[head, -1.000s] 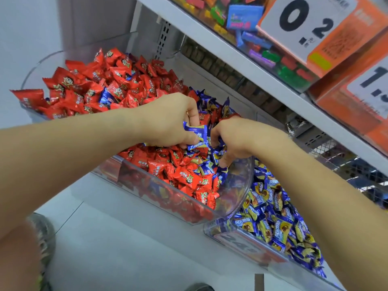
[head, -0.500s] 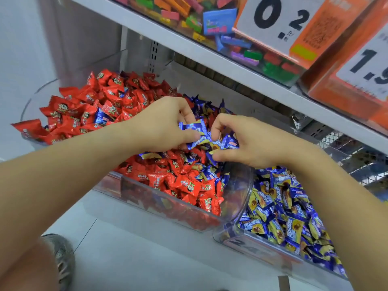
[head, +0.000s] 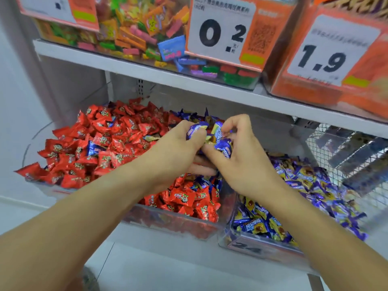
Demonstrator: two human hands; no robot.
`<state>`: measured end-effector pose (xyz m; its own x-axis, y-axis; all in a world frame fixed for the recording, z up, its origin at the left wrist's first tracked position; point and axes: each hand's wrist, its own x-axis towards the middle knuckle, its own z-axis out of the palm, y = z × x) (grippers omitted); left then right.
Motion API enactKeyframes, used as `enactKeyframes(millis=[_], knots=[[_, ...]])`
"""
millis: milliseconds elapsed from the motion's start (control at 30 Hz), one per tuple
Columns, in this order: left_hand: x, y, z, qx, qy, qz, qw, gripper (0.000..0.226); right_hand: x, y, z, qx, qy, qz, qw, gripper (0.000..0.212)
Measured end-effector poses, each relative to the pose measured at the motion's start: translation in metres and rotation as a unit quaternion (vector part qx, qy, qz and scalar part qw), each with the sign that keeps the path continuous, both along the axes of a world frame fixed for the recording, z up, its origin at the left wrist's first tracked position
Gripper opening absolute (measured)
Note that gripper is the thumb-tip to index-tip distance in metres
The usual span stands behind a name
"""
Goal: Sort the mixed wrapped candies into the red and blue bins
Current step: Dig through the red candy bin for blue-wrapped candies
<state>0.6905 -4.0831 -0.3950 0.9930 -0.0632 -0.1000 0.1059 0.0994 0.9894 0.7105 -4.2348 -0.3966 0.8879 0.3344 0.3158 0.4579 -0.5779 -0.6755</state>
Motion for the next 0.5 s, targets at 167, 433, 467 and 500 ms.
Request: enactKeyframes(millis=[167,433,467,500], knots=[[0.002,0.003,0.000,0.097,-0.073,0.007,0.993,0.015,-0.002,-0.017,0.011,0.109,0.055,-0.004,0.992,0.027],[0.007,-0.005,-0.004,0.192,-0.088,0.000,0.978,0.012,0.002,-0.042,0.009,0.319,0.281,-0.054,0.904,0.009],[0.007,-0.010,-0.003,0.189,-0.091,-0.002,0.978,0.013,0.001,-0.044,0.009,0.337,0.284,-0.058,0.896,0.008],[0.007,-0.016,-0.002,0.183,-0.094,-0.006,0.979,0.013,0.002,-0.046,0.009,0.352,0.280,-0.065,0.891,0.007]])
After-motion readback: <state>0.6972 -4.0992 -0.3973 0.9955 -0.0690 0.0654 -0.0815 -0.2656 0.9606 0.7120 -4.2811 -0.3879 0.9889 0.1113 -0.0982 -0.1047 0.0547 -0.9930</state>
